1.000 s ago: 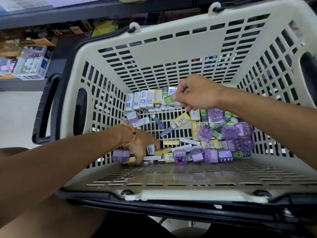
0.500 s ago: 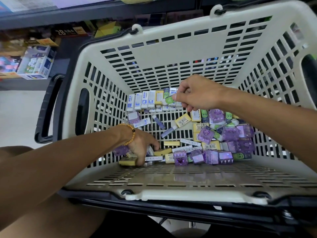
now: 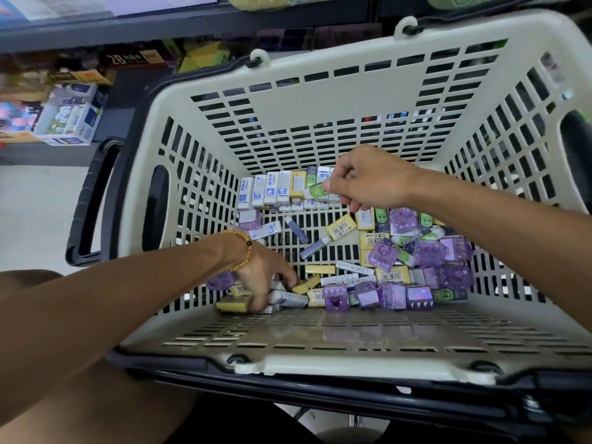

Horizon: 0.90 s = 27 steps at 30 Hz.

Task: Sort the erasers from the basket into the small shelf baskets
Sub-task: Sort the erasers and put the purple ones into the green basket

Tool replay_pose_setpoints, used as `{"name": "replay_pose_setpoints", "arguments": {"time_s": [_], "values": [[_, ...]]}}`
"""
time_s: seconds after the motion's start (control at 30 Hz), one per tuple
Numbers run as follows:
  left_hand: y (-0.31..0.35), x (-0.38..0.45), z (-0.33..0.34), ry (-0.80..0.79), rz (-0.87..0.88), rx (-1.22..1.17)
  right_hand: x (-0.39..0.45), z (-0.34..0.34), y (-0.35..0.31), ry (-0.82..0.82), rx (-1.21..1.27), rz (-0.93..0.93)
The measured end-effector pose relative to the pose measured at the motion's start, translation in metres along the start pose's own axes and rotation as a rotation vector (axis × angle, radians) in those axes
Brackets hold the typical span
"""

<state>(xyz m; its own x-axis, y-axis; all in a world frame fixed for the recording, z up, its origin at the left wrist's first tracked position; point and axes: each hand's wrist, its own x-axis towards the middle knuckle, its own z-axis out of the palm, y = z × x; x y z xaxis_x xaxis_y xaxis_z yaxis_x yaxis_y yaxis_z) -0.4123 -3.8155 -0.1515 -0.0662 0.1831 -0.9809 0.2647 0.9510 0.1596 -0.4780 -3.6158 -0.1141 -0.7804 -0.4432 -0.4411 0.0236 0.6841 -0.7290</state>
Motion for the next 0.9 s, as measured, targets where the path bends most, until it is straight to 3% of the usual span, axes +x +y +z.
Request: {"name": "replay_pose_setpoints", "arguments": {"time_s": [0.6, 0.9], "values": [[0.001, -0.003, -0.004, -0.059, 0.046, -0.007, 0.004, 0.000, 0.004, -0.003, -0.011, 0.008], [-0.002, -0.011, 0.003, 0.191, 0.110, -0.203, 0.006, 0.003, 0.001, 0.006, 0.007, 0.003]]}}
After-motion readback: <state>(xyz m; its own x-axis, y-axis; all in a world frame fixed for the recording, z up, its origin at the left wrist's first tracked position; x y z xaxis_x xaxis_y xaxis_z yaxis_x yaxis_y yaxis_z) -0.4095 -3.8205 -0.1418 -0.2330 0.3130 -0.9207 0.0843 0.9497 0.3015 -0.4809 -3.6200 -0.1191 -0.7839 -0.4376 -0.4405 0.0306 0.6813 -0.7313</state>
